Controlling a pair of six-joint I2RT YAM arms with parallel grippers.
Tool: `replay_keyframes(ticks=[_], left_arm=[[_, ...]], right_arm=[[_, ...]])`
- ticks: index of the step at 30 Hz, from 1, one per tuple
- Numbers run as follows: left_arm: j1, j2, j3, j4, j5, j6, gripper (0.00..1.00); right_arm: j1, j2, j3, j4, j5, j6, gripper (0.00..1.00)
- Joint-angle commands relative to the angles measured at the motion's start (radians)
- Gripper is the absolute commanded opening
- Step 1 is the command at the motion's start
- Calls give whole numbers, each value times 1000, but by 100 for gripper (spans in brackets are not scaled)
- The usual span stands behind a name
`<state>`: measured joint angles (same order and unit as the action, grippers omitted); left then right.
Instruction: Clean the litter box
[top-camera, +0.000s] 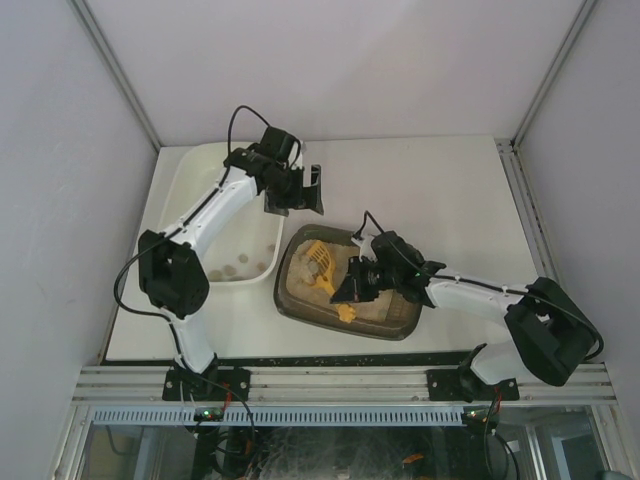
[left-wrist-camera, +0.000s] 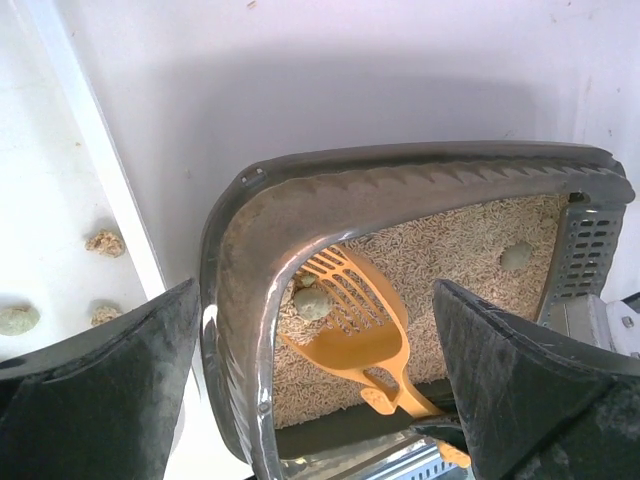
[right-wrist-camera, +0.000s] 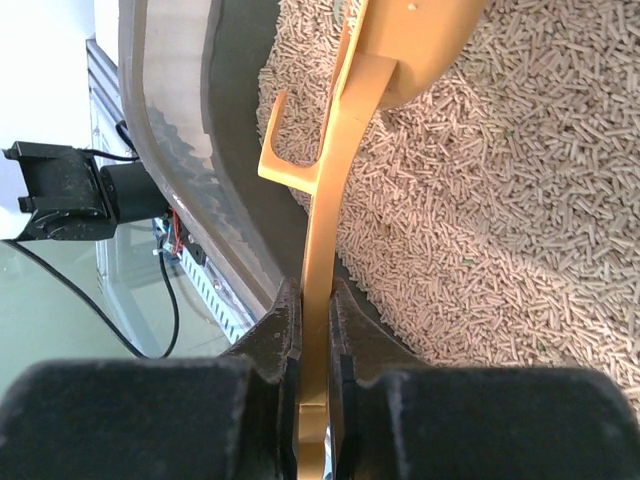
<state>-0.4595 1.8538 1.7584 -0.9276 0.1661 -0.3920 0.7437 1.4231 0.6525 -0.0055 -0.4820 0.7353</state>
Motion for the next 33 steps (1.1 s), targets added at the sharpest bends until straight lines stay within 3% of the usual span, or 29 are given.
replay_keyframes(ticks=[1, 17, 33], left_arm=[[1, -46, 84, -3, 24, -4, 100], [144, -227, 190, -50, 5, 37, 100], [255, -386, -5, -10, 12, 50, 100]], right_arm=[[-3, 20, -97, -308, 234, -143, 0], [-43, -150, -153, -304, 266, -113, 0], [-47, 120, 38, -369, 211, -191, 0]])
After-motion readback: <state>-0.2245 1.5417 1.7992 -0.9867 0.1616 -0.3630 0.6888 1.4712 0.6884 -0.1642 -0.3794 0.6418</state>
